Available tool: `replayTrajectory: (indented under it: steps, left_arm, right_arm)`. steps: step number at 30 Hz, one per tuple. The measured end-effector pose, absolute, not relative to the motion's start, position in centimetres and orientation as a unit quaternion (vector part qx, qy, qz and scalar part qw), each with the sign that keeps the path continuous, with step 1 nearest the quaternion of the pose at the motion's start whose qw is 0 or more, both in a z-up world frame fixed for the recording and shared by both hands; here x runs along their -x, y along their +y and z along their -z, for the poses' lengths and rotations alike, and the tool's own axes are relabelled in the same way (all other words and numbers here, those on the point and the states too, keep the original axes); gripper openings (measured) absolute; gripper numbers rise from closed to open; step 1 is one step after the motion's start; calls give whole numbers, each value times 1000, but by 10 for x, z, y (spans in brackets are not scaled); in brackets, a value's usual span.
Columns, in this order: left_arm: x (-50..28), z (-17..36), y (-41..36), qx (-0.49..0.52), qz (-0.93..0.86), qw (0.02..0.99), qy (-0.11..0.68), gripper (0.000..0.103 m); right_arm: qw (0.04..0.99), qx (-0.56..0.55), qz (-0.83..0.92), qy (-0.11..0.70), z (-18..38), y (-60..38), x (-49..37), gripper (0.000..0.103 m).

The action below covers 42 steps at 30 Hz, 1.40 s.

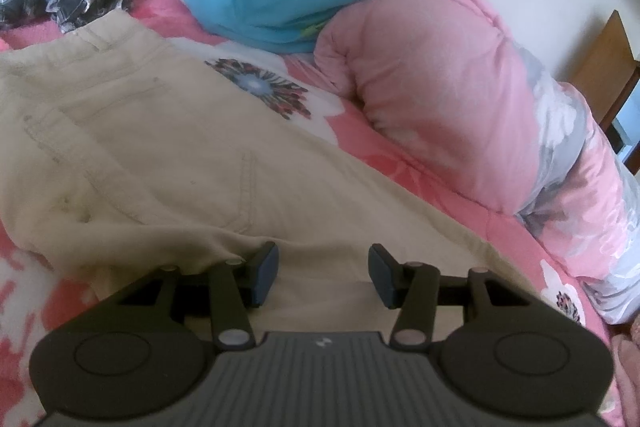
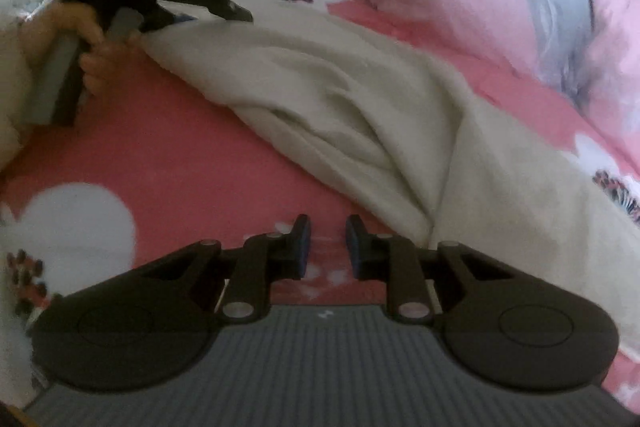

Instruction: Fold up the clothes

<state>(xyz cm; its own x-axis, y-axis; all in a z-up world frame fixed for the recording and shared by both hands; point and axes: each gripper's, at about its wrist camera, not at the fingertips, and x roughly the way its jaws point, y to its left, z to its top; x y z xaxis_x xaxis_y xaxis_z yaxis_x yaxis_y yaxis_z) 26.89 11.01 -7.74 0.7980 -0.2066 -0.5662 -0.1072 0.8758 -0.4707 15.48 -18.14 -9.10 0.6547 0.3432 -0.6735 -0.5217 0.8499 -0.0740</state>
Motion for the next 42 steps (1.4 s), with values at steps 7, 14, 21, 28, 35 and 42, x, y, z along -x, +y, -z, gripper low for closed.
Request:
replayTrajectory:
  steps: [7,14,21,28,35,42]
  left_arm:
    - [-269,77,111,250,28,914,317,52]
    - [-270,78,109,249,26,915,317,52]
    - [-270,80,109,249,28,915,317,52]
    - [-271,79,108,251,28,914,317,52]
    - [-271,79,111,256,29,912,318,52]
    - [-272,79,109,257,30,912,318,52]
  right_arm:
    - [945,-73,-67,311,45,-284,-190,30]
    - [927,-28,-101,361,92,-241,-194,30]
    - [927,228,-92,284,97,-175,-165,30]
    - [938,58,-106,325,69,-231,-191,38]
    - [920,-3,-131,368,84,-251,-197,24]
    - [925,64,-145,346,70,-229,-168,10]
